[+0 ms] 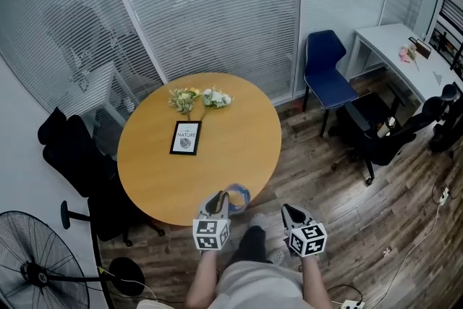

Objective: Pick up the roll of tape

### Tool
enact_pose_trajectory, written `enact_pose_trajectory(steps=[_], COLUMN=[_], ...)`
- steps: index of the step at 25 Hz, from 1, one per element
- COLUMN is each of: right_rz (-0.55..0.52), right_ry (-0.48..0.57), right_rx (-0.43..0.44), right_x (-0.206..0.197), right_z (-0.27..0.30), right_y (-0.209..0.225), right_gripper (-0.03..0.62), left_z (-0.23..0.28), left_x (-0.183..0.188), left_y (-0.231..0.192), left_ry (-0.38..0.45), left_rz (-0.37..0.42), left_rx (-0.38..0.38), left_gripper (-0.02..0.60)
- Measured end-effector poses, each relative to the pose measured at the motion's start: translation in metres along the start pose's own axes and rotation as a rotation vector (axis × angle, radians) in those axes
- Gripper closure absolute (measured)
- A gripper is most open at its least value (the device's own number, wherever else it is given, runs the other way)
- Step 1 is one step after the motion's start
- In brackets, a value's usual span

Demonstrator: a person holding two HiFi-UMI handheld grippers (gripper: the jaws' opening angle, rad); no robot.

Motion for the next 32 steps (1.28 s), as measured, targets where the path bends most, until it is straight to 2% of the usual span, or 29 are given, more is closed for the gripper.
enact_pose_trajectory(steps=[32], right_rz=[-0.027], right_ry=[-0.024], right_rx=[0.014], right_x=[-0.0054], right_z=[-0.0055], right_y=[-0.0064], right_gripper=[0.595], left_z=[-0.0047], left_x=[-0.0023], left_y=[-0.0005], left_ry=[-0.004], left_rz=[-0.001], left_rx=[0.0], left_gripper=[0.529])
Point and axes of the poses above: the fingertips, and each gripper's own axes: z forward along the fingers, y to its right, x out of its top, the point moved 5 cm from there along -z, backward along the fingers, and after that the axes turned 12 degrees about z, right-handed, at the moved point
